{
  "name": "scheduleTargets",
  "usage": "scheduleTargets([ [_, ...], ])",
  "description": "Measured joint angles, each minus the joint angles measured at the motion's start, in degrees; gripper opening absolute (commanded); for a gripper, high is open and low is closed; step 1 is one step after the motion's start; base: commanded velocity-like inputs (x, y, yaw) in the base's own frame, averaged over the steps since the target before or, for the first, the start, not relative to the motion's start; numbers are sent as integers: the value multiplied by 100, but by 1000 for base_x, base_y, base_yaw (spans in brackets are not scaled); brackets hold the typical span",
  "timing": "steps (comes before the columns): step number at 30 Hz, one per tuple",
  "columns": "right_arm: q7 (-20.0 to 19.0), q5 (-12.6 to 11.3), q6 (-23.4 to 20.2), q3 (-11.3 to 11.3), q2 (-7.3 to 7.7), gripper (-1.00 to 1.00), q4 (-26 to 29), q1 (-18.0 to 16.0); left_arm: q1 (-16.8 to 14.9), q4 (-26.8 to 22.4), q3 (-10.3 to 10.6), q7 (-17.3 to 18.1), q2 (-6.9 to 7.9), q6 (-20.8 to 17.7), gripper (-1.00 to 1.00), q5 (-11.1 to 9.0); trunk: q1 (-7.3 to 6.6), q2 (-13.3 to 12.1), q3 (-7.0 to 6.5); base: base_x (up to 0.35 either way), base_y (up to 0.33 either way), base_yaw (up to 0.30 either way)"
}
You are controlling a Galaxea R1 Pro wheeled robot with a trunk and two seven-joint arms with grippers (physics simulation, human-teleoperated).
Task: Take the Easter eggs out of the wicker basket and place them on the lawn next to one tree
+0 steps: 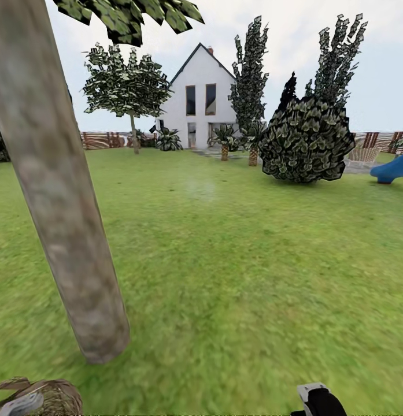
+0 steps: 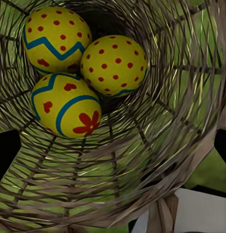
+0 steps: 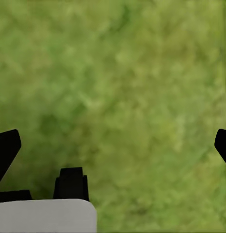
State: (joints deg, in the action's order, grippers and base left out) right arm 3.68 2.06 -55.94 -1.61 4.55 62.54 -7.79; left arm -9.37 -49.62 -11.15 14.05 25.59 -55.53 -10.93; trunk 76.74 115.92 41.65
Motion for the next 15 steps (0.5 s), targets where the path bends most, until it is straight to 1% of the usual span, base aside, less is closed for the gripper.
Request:
scheduleTargets([
  [6, -3, 40, -10, -22, -11, 100, 41, 0, 0, -10, -7, 0, 7, 0, 100, -1, 132, 241, 108, 0, 0, 0],
  [15, -5, 36, -11, -24, -12, 100, 34, 0, 0, -26, -17, 1, 34, 0, 100, -4, 330, 602, 269, 0, 0, 0],
])
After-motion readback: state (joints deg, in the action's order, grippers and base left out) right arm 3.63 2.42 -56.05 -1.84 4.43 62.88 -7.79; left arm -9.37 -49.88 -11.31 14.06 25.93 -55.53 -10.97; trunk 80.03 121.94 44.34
